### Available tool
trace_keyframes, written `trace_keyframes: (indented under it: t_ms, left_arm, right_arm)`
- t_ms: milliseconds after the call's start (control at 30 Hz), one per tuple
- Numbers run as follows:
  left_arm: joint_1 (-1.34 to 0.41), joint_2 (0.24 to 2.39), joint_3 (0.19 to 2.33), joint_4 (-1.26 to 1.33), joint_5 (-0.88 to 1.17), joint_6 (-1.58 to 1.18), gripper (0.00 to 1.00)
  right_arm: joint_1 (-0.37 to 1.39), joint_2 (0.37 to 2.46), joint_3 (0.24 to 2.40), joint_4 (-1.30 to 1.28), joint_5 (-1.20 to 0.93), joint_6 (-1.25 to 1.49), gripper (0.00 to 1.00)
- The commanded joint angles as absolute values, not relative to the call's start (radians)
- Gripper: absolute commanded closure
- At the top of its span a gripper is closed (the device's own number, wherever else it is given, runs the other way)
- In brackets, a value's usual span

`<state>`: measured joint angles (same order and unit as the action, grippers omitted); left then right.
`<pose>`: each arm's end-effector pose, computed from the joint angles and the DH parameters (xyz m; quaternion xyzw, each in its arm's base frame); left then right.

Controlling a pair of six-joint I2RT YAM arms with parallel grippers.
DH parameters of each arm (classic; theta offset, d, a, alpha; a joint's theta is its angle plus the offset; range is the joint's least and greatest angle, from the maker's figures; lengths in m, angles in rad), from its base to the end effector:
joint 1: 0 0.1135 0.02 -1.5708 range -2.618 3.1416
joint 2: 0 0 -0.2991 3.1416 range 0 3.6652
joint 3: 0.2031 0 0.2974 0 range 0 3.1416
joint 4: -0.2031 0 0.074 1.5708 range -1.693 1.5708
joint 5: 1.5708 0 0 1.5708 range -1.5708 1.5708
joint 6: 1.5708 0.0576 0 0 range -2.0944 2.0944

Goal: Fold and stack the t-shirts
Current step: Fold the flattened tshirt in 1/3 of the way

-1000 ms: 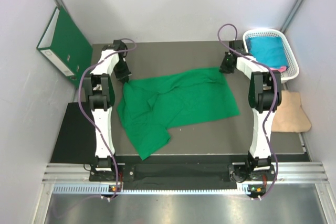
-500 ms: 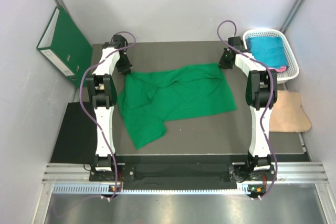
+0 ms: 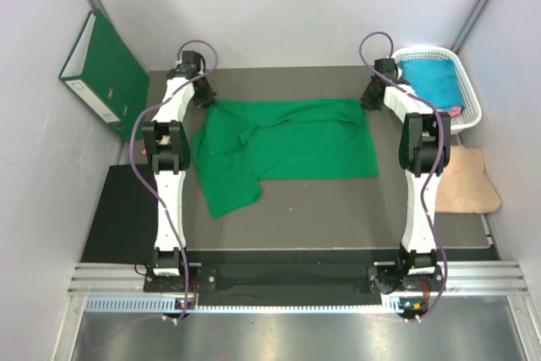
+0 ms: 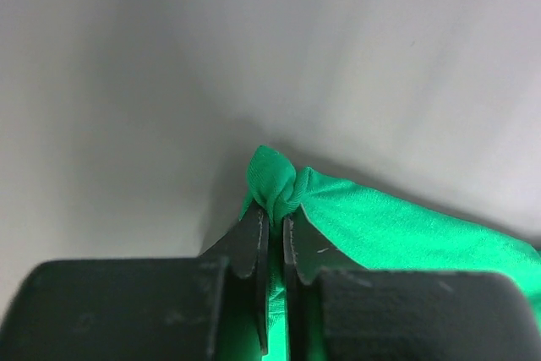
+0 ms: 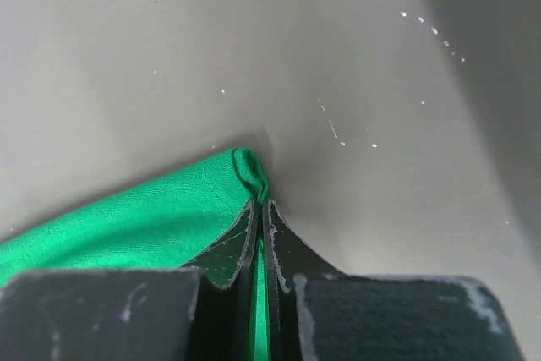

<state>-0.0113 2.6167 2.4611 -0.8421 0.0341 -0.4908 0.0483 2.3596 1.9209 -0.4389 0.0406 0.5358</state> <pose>0.6472 -0.0093 0.1670 -0.2231 0.9328 -0.0861 0.2697 0.6049 0.0269 0.1537 0.2336 0.9109 0.0795 0.3307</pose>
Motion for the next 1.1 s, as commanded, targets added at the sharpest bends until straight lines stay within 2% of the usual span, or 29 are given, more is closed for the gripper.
trace_keyframes:
  t_ms: [0, 33, 67, 100, 133, 167, 233, 333, 433, 800, 1067]
  left_arm:
    - [0.028, 2.655, 2.491, -0.726, 0.066, -0.505, 0.67]
    - [0.031, 2.652, 2.488, -0.715, 0.087, -0.502, 0.52]
    - [0.031, 2.64, 2.487, -0.709, 0.11, -0.496, 0.42]
    - [0.032, 2.629, 2.467, -0.701, 0.141, -0.492, 0.23]
    - [0.032, 2.613, 2.45, -0.693, 0.15, -0.482, 0.16]
    - [0.032, 2.567, 2.425, -0.677, 0.156, -0.477, 0.1]
    - [0.032, 2.507, 2.326, -0.657, 0.14, -0.469, 0.02]
    - [0.034, 2.376, 2.182, -0.623, 0.111, -0.454, 0.02]
    - [0.032, 2.277, 2.08, -0.624, 0.106, -0.44, 0.02]
    - [0.003, 2.137, 1.896, -0.69, 0.109, -0.394, 0.02]
    - [-0.063, 2.148, 1.859, -0.736, 0.112, -0.368, 0.02]
  right_arm:
    - [0.02, 2.347, 1.939, -0.437, 0.112, 0.549, 0.98]
    - [0.02, 2.355, 1.942, -0.431, 0.097, 0.548, 0.95]
    - [0.02, 2.356, 1.945, -0.428, 0.071, 0.545, 0.89]
    - [0.02, 2.35, 1.939, -0.423, 0.063, 0.545, 0.83]
    - [0.021, 2.329, 1.925, -0.399, 0.06, 0.545, 0.78]
    - [0.021, 2.31, 1.905, -0.382, 0.058, 0.543, 0.64]
    - [0.023, 2.248, 1.846, -0.354, 0.064, 0.546, 0.55]
    - [0.021, 2.18, 1.796, -0.356, 0.074, 0.534, 0.43]
    - [0.02, 2.132, 1.753, -0.371, 0.051, 0.535, 0.42]
    - [0.006, 2.048, 1.471, -0.255, -0.159, 0.742, 0.54]
    - [0.008, 2.095, 1.46, -0.203, -0.23, 0.811, 0.64]
